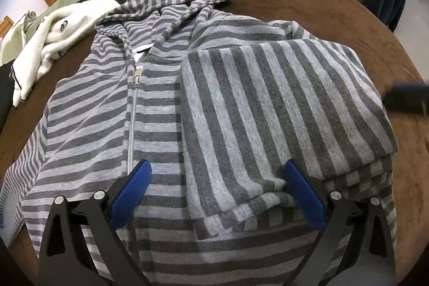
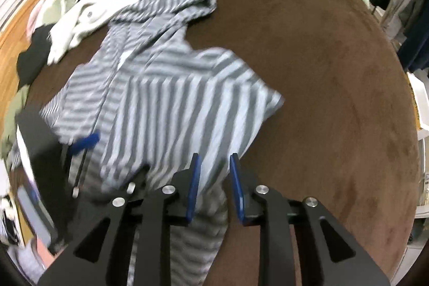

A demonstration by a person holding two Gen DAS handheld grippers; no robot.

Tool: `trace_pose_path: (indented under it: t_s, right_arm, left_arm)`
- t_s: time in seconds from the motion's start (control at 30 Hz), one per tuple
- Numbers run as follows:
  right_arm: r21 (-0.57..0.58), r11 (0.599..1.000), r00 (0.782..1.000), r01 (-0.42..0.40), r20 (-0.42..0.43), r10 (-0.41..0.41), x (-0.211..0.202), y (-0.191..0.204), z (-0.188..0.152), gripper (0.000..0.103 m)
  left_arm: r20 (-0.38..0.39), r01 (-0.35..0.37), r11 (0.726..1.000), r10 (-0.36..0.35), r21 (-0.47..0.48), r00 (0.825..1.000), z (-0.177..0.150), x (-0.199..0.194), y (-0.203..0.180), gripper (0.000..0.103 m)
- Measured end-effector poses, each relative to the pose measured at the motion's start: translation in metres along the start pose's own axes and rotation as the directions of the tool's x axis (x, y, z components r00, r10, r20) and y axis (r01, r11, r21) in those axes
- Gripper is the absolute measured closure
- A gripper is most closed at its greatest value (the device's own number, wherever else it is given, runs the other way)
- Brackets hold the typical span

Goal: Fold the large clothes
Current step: 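Open the right tool and release the folded side onto the hoodie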

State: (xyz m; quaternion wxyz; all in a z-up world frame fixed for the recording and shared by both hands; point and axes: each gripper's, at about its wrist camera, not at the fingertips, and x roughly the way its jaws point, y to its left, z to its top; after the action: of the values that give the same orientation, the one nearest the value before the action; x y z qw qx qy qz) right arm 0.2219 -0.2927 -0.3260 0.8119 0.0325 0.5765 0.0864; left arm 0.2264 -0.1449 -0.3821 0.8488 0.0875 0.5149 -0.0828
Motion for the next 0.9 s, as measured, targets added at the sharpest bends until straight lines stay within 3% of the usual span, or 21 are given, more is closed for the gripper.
trace_pose_path:
  t_s: [0.3,0.47,0.6,0.83,0.9]
  right_arm:
    - [0.029,0.999,0.997,0.038,-0.062,-0.036,0.025,-0.006,-0.034,0.079]
    - [0.067,0.998,0.999,0.016,-0.033,-0.014,0.037,-0.018,-0.038,0.073]
    - [0.144,0.989,0.999,-0.044,-0.004,0.045,0.04,-0.032,-0.044,0.071]
    - [0.112,0.994,1.0,-0.016,0.012,0.015,0.034,-0.026,-0.043,0.068]
    - [0.1,0.995,1.0,0.004,0.018,-0.006,0.028,-0.024,-0.042,0.062]
  left_arm:
    - [0.004,0.011,1.0,-0.011,0.009,1.0,-0.007,0.001,0.003,0.005]
    - [0.015,0.051,0.999,-0.051,-0.01,0.999,-0.009,0.005,0.009,0.005]
    - [0.036,0.042,0.999,-0.041,-0.008,0.999,-0.012,0.004,0.007,0.005]
    - [0.032,0.028,0.999,-0.027,-0.032,0.999,-0.011,0.001,0.006,0.006]
    - [0.031,0.029,0.999,-0.028,-0.041,0.999,-0.006,-0.007,0.006,0.006]
